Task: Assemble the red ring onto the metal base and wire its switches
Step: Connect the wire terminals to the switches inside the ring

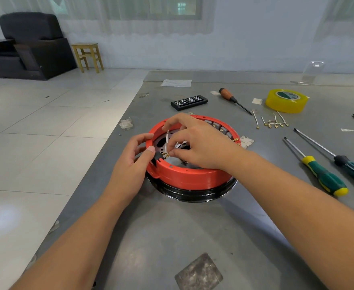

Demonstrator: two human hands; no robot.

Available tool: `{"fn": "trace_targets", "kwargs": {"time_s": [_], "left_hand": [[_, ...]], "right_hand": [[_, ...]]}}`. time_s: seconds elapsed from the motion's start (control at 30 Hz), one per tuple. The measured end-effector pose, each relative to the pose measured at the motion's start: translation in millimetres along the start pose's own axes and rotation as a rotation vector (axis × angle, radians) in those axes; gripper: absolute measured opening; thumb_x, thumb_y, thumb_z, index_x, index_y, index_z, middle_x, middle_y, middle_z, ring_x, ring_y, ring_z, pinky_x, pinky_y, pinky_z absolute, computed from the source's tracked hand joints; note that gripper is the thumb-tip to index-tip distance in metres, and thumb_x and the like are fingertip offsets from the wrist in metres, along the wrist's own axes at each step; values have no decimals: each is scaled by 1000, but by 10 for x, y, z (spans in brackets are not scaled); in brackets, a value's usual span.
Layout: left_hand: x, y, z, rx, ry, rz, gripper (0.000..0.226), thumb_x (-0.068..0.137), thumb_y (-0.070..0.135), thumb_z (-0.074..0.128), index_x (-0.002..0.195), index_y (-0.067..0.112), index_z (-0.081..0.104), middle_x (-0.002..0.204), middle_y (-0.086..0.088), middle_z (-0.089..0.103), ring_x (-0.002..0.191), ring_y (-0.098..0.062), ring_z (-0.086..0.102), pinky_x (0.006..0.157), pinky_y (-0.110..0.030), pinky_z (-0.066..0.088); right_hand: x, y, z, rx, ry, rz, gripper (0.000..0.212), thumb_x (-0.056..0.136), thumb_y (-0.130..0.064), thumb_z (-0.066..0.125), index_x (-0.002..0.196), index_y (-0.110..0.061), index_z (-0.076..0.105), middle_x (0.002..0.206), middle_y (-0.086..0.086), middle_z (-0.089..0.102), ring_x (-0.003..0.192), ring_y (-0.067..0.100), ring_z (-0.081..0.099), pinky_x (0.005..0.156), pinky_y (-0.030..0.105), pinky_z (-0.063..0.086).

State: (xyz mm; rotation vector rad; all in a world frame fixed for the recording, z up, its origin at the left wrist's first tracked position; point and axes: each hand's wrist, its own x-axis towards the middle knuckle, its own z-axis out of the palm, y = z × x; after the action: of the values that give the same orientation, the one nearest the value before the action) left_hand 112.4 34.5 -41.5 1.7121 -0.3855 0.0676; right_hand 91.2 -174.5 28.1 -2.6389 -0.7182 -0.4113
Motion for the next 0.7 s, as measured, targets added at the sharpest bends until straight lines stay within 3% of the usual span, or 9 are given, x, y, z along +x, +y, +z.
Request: {"fn": "trace_targets", "kwargs": {"time_s": [0.3, 0.5, 0.7], "left_hand": [[10, -11, 4, 8, -1, 7, 31, 93, 48, 52, 123, 52, 61, 133, 17, 65, 129, -9, 59, 109, -38, 48], [11, -28, -2, -22, -10, 29, 30, 93, 48, 54, 122, 52, 62, 128, 20, 67, 122, -7, 63, 101, -34, 51], [39, -45, -74, -81, -82, 3, 35, 92, 47, 60, 127, 46, 63, 130, 27, 65, 128, -8, 61, 112, -48, 49]], "right_hand": [[-4, -14, -11, -21, -36, -2, 5, 91, -29, 74, 89, -28, 78, 137, -10, 52, 101, 3, 55, 90, 35, 51], [0, -8, 1, -12, -28, -1, 4, 90, -30, 74, 87, -30, 77, 135, -12, 52, 99, 2, 55, 89, 37, 53], [7, -17, -4, -26, -45, -6, 5, 91, -28, 72, 88, -29, 76, 136, -11, 52, 99, 3, 55, 89, 36, 53]]}}
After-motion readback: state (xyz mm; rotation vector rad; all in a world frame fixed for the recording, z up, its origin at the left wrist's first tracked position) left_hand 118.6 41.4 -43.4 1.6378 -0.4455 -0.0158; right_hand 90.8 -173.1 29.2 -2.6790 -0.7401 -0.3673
